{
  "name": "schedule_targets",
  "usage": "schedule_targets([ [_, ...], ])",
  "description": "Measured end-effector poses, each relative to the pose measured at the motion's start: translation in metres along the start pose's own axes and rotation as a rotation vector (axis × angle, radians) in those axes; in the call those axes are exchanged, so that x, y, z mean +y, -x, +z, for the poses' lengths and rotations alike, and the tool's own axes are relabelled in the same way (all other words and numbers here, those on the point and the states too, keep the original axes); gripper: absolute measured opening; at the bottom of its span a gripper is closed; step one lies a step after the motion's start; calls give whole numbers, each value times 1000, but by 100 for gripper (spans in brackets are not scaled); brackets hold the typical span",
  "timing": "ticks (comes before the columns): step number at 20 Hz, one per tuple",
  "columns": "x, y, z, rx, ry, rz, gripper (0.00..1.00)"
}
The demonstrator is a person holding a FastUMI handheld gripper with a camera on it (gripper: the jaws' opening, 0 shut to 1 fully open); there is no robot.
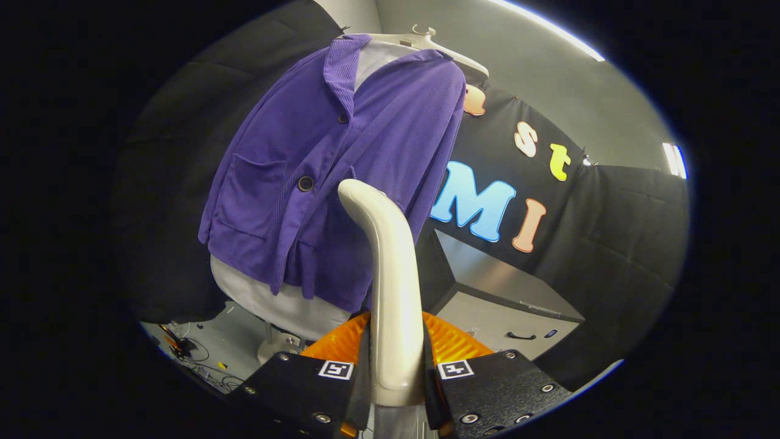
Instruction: Iron the clothes twice with a garment steamer, once on the left side and once on the right side.
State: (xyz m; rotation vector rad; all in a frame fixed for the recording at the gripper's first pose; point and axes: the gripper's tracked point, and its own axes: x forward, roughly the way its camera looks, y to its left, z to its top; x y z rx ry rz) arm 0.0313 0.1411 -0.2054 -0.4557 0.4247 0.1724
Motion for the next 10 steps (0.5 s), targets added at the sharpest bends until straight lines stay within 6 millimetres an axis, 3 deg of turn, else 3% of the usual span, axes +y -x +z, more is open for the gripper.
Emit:
schedule_targets([
  [5, 11, -2, -32, 63, -13, 40, 36],
  [10, 13, 11, -60, 142, -48, 79, 36],
])
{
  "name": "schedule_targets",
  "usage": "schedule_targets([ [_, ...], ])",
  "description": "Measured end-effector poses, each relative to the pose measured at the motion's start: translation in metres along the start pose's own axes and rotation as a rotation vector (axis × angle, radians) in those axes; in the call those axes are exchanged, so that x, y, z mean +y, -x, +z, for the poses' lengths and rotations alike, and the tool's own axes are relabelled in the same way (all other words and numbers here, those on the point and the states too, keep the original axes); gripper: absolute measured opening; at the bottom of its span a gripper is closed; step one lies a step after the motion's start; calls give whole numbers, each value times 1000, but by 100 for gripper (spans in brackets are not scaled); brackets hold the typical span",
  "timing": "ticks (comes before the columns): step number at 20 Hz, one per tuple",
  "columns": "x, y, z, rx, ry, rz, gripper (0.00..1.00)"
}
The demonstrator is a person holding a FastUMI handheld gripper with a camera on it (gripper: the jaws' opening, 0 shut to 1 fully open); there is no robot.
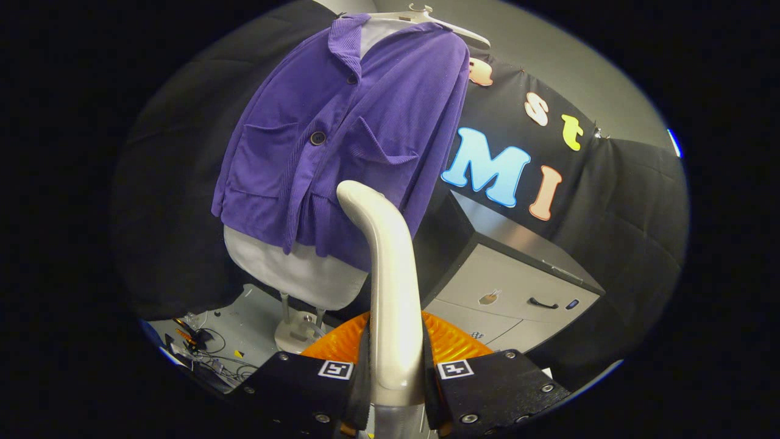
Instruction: Iron the clothes twice with a garment steamer, once on the left side and once on the right side.
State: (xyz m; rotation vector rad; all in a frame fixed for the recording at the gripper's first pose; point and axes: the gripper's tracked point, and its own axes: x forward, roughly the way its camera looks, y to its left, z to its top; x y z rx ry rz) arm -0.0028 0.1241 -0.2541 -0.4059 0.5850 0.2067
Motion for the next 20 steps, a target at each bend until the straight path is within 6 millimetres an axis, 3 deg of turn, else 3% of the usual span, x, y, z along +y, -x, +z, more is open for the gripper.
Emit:
schedule_targets([
  [4, -3, 13, -15, 37, -18, 35, 36],
  [10, 1, 50, 1, -25, -104, 81, 36],
  [16, 27, 87, 59, -151, -61, 157, 36],
  [20, 41, 97, 99, -238, -46, 190, 36],
])
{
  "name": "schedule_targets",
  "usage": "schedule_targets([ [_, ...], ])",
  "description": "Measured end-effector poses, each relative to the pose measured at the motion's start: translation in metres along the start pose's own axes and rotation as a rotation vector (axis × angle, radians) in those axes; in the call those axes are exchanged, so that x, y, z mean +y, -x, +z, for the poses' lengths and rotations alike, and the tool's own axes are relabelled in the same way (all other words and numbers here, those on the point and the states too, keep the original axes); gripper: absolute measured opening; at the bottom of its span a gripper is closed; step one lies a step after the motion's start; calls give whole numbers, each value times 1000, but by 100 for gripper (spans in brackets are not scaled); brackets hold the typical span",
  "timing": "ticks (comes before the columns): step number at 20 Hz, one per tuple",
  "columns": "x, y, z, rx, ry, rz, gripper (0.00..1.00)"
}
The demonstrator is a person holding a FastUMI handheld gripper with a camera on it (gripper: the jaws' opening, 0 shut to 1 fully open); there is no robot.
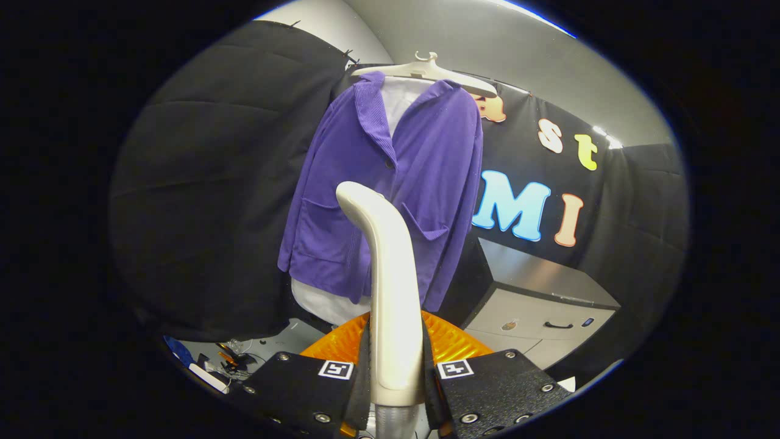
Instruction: Iron the clothes twice with a garment steamer, once on the left side and once on the right side.
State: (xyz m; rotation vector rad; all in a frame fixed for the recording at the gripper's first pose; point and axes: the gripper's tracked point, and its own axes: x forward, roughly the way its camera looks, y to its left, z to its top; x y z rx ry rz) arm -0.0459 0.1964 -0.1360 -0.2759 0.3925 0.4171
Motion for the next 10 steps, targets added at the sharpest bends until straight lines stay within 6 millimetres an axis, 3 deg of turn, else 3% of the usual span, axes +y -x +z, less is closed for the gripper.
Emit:
schedule_targets([
  [10, 14, -21, 99, -175, 38, 10, 36],
])
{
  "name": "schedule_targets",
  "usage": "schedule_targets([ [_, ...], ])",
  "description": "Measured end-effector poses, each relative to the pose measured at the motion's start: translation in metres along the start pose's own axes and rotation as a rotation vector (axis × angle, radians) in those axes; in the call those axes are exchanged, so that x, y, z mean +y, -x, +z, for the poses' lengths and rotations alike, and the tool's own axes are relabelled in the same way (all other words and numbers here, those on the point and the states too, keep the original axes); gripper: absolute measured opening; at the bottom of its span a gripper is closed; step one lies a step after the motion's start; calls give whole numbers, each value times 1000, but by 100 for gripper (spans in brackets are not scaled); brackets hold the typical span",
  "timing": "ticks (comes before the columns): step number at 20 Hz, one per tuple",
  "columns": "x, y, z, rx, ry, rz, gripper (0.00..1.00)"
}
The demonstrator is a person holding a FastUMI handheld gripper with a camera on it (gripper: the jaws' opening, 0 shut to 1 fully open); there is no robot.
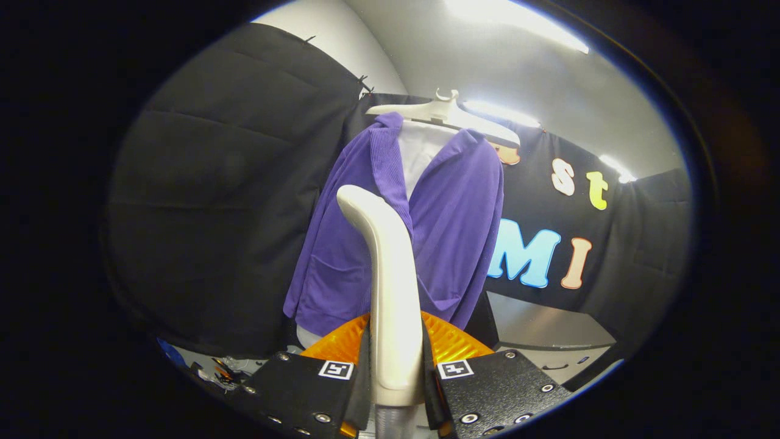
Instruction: Iron the clothes twice with a garment steamer, once on the left side and once on the right side.
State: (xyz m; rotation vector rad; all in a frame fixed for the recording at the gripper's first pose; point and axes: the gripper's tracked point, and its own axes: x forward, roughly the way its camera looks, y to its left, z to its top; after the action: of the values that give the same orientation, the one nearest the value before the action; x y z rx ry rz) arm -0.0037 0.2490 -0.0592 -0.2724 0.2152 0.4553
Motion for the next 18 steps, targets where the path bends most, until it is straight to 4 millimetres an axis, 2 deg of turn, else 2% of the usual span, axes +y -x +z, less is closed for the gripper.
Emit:
schedule_targets([
  [5, 7, -22, 43, -73, -20, -7, 36],
  [13, 6, -73, 103, -156, -29, -84, 36],
  [16, 14, -92, 109, -171, 7, -95, 36],
  [18, 16, -94, 101, -164, 36, -103, 36],
])
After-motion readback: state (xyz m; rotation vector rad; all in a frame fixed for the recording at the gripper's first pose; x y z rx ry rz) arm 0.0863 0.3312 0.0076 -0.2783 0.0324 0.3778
